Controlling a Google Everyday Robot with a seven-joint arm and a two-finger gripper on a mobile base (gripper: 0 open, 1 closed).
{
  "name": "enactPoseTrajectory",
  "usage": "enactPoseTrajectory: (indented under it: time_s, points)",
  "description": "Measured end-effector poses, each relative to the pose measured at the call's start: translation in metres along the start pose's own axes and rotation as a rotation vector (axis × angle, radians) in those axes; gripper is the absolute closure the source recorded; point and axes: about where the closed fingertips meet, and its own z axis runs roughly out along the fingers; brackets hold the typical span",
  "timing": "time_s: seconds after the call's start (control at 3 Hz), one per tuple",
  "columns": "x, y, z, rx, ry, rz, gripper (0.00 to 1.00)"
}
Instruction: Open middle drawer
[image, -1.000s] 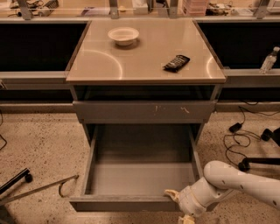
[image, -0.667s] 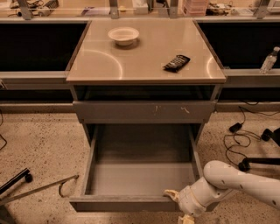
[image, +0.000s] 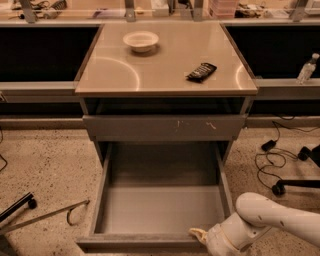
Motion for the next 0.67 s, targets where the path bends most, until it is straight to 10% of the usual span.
enactPoseTrajectory:
  time_s: [0.67]
  points:
    - [-0.0037, 0.0343, 0.0004, -0.047, -0.036, 0.03, 0.0]
